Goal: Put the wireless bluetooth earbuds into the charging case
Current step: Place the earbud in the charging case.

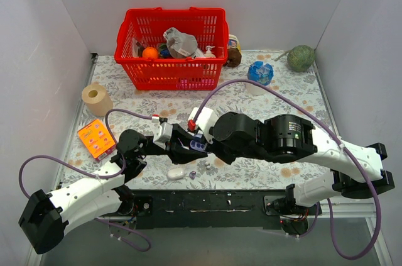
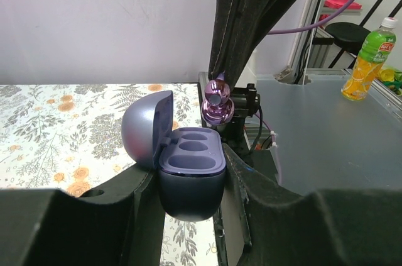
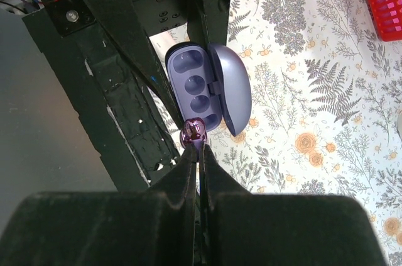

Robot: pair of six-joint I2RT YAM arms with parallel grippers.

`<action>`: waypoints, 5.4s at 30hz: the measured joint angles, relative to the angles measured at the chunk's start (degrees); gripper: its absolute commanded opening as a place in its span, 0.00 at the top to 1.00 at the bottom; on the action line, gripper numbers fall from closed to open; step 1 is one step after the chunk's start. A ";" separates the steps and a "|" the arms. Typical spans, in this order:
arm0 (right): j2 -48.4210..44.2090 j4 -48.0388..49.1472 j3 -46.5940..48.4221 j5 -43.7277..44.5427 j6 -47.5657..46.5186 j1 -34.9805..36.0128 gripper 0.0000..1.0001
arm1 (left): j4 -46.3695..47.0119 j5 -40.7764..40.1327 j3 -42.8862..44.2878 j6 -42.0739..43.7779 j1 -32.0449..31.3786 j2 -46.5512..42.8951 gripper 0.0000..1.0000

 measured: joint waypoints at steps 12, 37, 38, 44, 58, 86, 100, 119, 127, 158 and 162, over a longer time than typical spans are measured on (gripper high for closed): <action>2.91 -3.13 2.73 0.31 -1.57 -0.28 0.99 | -0.87 0.15 0.00 0.85 -0.09 -0.37 1.00; 4.00 -4.07 2.71 -0.02 -4.33 -0.28 0.99 | -1.77 2.21 0.02 0.66 -0.09 -0.20 1.00; 4.11 -4.07 2.71 -0.09 -4.42 -0.28 0.99 | -1.79 2.34 0.04 0.61 -0.09 -0.09 1.00; 4.33 -4.07 2.36 -0.17 -4.50 -0.28 0.99 | -1.95 3.19 0.13 -0.28 -0.09 0.83 1.00; 4.35 -4.17 0.33 -0.52 -4.92 -0.28 0.99 | -2.16 5.25 0.13 -2.43 -0.09 1.90 1.00; 3.28 -4.42 -1.68 -2.97 -6.05 0.74 0.99 | -2.56 8.31 1.75 -5.20 -0.09 4.20 1.00; 2.84 -4.90 -0.92 -1.99 -6.05 1.46 0.99 | -0.04 10.60 2.40 -8.17 -0.02 5.55 1.00; 4.66 -7.67 8.44 -8.61 -2.16 1.20 0.99 | -0.44 13.55 3.32 -7.06 -0.07 3.52 1.00; 3.32 -8.28 5.68 -10.08 -1.01 1.18 0.99 | -3.50 18.86 5.60 -8.72 -0.07 5.29 1.00; 5.62 -8.68 5.29 -8.68 -1.40 1.18 0.99 | -12.92 19.76 8.50 -4.79 -0.09 6.05 1.00; 5.62 -8.68 5.27 -8.48 -1.38 1.18 0.99 | -12.90 19.28 8.50 -4.79 -0.09 6.05 1.00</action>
